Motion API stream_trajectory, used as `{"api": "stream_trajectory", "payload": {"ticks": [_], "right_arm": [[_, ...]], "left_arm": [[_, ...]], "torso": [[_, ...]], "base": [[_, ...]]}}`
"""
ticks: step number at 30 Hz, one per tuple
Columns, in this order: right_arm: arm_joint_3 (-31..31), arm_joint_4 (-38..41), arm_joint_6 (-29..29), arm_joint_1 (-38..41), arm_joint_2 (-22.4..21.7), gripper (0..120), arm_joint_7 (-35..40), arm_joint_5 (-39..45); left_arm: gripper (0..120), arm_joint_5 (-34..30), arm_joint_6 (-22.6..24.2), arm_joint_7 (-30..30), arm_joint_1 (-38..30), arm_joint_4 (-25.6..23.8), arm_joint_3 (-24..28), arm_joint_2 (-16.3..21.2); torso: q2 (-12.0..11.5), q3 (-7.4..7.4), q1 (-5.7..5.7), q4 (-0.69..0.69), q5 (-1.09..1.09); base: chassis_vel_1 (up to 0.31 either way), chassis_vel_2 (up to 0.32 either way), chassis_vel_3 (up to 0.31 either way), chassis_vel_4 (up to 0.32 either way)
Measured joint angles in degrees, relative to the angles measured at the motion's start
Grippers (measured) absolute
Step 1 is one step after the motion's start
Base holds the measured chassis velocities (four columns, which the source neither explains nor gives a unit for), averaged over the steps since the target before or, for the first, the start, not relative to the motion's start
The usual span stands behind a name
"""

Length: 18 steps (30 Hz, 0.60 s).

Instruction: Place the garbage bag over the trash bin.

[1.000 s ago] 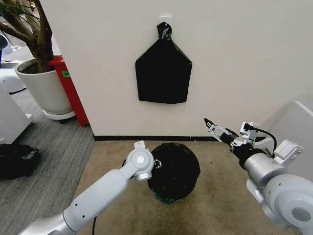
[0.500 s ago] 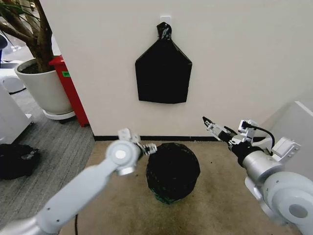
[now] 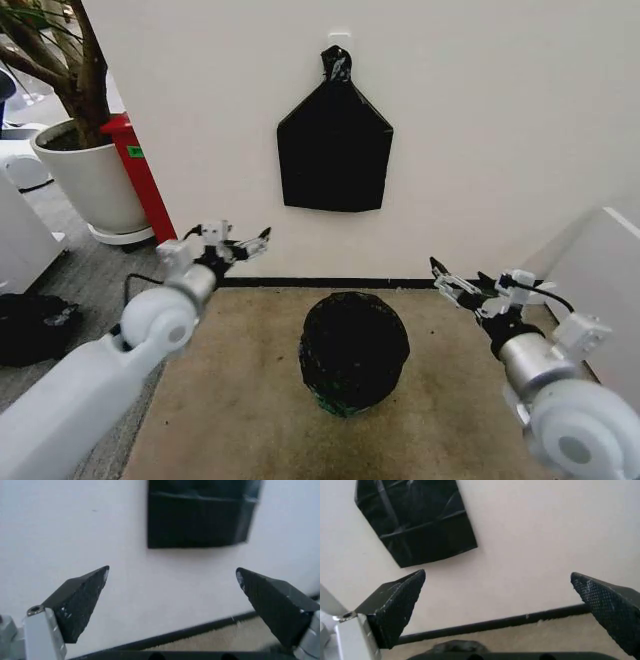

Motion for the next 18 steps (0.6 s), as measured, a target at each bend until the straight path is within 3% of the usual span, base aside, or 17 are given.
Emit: {"api": "stream_trajectory", "payload": {"ticks": [3,4,7,11,13,15,18], "right_arm": [[1.71,-2.55,4.28,-3.90,3.42,100,-6.51,-7.51],[1.71,-2.55,4.28,-3.90,3.42,100,-6.51,-7.51],[3.07,-3.97,7.89,-6.96,5.80,100,-10.88,-11.77],[5.24,-4.19,11.65,-11.75,9.81,100,-15.08,-17.06],[5.43,-4.07,11.95,-12.25,10.22,100,-15.35,-17.44],[6.82,-2.82,13.53,-15.17,13.28,100,-16.48,-19.69],[8.11,-1.81,16.47,-18.15,16.51,100,-18.03,-21.94]], "left_arm": [[100,2.94,-4.33,6.02,9.21,-0.01,-8.45,0.84],[100,2.94,-4.33,6.02,9.21,-0.01,-8.45,0.84],[100,3.06,-4.59,8.02,19.88,-3.00,-17.95,-0.46],[100,3.77,-3.41,8.80,35.58,-10.80,-32.39,-5.92],[100,4.05,-3.35,8.91,37.14,-11.63,-33.69,-6.60],[100,6.62,-3.28,10.53,45.03,-16.49,-40.36,-10.71],[100,10.55,-4.82,13.14,50.70,-19.89,-45.48,-15.56]], "torso": [[0.01,0.00,0.00,-0.03,0.00],[0.01,0.00,0.00,-0.03,0.00],[0.00,0.00,0.00,0.03,-0.04],[0.01,0.00,0.00,-0.01,0.00],[0.00,0.00,0.00,0.00,-0.02],[0.01,-0.01,0.00,0.03,0.00],[0.01,-0.01,0.00,0.00,-0.01]], "base": [[0.000,0.000,0.000,0.000],[0.000,0.000,0.000,0.000],[0.000,0.000,0.000,0.000],[0.000,0.000,0.000,0.000],[0.000,0.000,0.000,0.000],[0.000,0.000,0.000,0.000],[0.000,0.000,0.000,0.000]]}}
